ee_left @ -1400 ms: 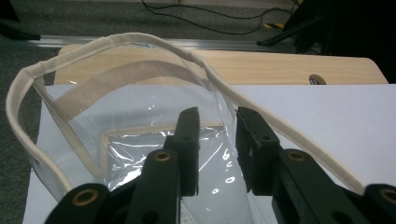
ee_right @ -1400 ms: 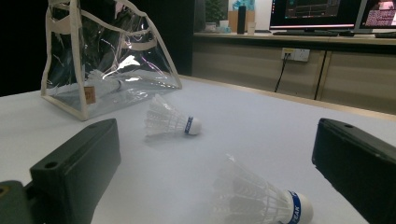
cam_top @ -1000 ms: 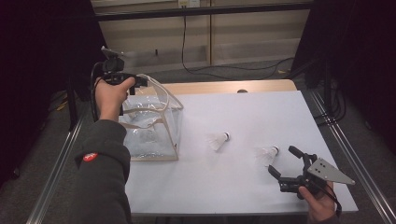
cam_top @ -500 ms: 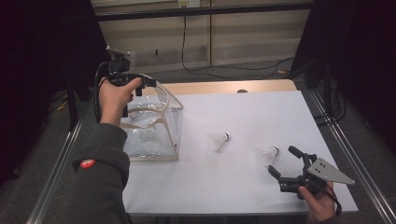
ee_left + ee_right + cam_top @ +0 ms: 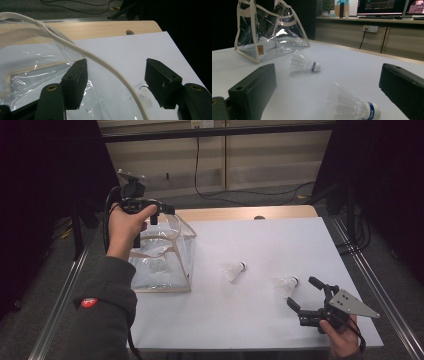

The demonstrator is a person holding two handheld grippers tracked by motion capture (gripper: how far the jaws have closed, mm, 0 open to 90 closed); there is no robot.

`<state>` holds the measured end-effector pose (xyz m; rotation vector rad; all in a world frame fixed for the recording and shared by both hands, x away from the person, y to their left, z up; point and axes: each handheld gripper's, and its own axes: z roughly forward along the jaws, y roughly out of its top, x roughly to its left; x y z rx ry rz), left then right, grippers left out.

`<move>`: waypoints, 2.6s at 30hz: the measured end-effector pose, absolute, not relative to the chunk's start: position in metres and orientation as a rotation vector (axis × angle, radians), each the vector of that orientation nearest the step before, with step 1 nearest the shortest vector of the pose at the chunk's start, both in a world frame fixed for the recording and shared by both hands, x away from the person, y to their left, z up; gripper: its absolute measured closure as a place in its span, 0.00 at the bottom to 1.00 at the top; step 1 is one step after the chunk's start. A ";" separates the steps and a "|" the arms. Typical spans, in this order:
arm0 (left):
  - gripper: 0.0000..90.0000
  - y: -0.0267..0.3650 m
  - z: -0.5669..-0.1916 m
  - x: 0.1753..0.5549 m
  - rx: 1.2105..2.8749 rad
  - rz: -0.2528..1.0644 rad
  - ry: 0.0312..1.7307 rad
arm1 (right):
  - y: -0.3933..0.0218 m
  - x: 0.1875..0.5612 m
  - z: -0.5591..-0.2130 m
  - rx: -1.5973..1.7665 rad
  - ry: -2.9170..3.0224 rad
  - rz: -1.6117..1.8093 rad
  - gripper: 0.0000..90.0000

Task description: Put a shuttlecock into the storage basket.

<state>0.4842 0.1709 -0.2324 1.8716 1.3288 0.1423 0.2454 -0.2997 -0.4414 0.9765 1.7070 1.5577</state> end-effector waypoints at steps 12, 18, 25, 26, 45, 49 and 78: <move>0.27 0.156 -0.228 0.474 1.882 0.127 1.264 | -0.300 0.245 -0.441 0.968 1.711 1.556 0.01; 0.23 0.148 -0.226 0.469 1.893 0.109 1.218 | -0.300 0.246 -0.441 0.968 1.711 1.552 0.01; 0.22 0.134 -0.226 0.462 1.926 0.082 1.163 | -0.300 0.246 -0.441 0.972 1.711 1.559 0.01; 0.22 0.132 -0.226 0.461 1.929 0.077 1.157 | -0.300 0.246 -0.441 0.970 1.711 1.557 0.01; 0.20 0.108 -0.229 0.451 1.984 0.045 1.065 | -0.300 0.245 -0.441 0.968 1.710 1.561 0.01; 0.19 0.103 -0.231 0.447 1.985 0.036 1.045 | -0.300 0.245 -0.441 0.968 1.714 1.558 0.01; 0.17 0.069 -0.256 0.432 2.030 -0.006 0.936 | -0.300 0.245 -0.441 0.957 1.722 1.552 0.01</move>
